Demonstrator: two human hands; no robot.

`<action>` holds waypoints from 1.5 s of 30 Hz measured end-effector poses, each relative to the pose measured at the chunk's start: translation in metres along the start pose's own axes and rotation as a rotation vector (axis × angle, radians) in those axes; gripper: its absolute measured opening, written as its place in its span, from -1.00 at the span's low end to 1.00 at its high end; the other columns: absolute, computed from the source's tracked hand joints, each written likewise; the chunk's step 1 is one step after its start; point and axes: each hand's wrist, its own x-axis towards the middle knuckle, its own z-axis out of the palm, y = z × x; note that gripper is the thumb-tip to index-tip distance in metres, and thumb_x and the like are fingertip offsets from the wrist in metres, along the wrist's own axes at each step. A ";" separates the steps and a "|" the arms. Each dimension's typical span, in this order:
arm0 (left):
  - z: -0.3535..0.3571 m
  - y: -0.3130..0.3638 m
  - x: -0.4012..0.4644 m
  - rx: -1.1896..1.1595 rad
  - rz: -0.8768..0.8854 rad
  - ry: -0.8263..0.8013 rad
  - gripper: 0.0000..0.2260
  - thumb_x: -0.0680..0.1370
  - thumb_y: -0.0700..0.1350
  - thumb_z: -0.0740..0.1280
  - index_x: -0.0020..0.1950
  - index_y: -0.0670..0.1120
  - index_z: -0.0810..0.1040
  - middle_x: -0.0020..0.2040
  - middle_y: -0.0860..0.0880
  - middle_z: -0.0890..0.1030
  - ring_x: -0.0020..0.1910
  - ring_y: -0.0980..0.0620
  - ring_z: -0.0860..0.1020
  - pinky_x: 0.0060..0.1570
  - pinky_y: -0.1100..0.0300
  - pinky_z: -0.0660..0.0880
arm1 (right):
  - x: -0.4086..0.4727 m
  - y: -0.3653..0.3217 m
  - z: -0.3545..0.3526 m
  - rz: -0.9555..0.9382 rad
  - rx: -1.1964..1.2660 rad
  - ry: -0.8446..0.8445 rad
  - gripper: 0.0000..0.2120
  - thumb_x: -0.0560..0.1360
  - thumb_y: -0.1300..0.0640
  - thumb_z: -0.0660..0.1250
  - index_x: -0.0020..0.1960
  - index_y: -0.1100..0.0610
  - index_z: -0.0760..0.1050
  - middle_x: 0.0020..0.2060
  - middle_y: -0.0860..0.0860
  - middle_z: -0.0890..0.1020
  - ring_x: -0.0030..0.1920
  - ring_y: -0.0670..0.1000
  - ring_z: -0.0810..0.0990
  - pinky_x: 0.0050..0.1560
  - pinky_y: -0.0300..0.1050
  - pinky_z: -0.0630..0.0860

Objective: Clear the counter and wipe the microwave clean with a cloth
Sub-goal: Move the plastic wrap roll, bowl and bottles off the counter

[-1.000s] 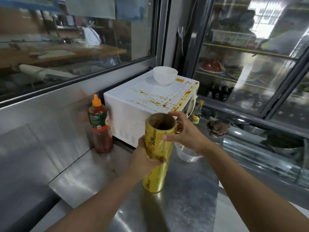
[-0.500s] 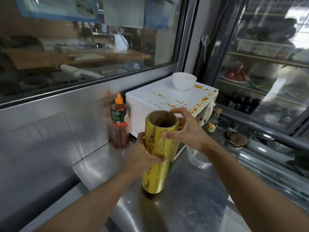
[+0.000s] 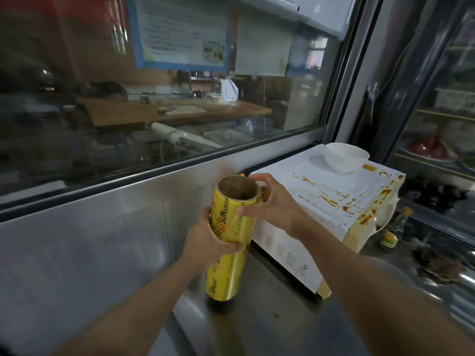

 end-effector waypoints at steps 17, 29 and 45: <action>-0.010 -0.060 0.068 -0.065 -0.059 0.037 -0.31 0.08 -0.02 0.64 0.04 0.19 0.30 -0.08 0.19 0.58 -0.13 0.27 0.55 -0.31 0.42 0.43 | 0.079 0.038 0.048 0.027 -0.094 0.070 -0.19 0.20 0.04 0.58 0.38 0.02 0.33 0.16 -0.09 0.58 0.14 -0.09 0.56 0.17 -0.02 0.54; -0.006 -0.063 0.061 -0.007 -0.076 0.118 -0.26 0.09 0.08 0.62 0.15 0.10 0.32 0.01 0.12 0.58 -0.03 0.06 0.58 -0.06 0.01 0.57 | 0.075 0.037 0.054 -0.051 -0.260 0.088 -0.19 0.21 0.07 0.60 0.37 -0.02 0.31 0.07 -0.20 0.52 0.11 -0.15 0.52 -0.01 -0.39 0.48; -0.001 -0.062 0.063 0.093 -0.089 0.110 -0.22 0.12 0.00 0.63 0.20 0.01 0.28 0.10 0.01 0.58 0.07 -0.07 0.57 0.00 -0.02 0.55 | 0.069 0.039 0.057 -0.064 -0.275 0.136 -0.25 0.24 0.12 0.59 0.33 0.02 0.31 0.07 -0.17 0.54 0.05 -0.16 0.52 -0.11 -0.48 0.43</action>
